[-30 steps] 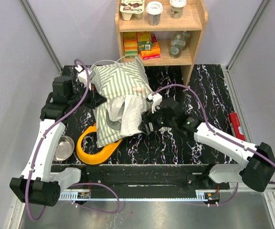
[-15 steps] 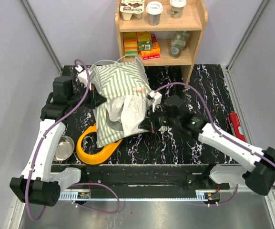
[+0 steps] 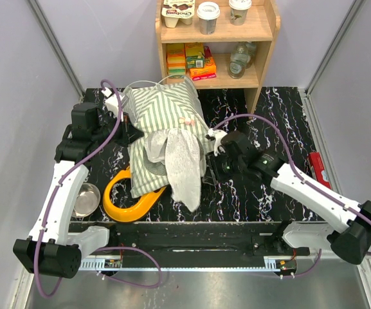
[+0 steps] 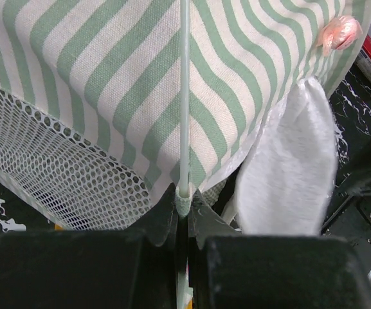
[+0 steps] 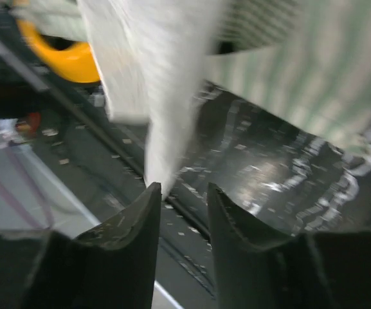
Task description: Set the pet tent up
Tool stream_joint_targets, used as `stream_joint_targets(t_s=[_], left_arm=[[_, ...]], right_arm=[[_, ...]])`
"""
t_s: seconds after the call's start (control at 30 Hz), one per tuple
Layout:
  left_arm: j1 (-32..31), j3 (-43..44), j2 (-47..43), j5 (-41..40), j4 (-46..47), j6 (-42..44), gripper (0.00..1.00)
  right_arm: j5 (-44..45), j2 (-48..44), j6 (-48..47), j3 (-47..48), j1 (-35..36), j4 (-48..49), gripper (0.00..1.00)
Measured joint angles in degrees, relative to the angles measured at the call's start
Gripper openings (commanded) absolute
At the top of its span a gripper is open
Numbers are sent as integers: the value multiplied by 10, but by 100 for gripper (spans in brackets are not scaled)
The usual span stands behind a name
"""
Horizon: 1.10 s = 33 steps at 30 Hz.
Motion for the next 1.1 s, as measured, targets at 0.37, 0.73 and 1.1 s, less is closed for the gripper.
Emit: stream_joint_targets(t_s=[0.37, 0.73, 1.1], left_arm=[[-5, -10, 0, 1, 9, -3, 0], [-8, -10, 0, 0, 11, -6, 0], [-9, -10, 0, 1, 10, -6, 0]], right_arm=[[181, -90, -13, -54, 66, 147, 50], [179, 165, -34, -12, 143, 426, 56], [243, 273, -7, 49, 132, 473, 56]])
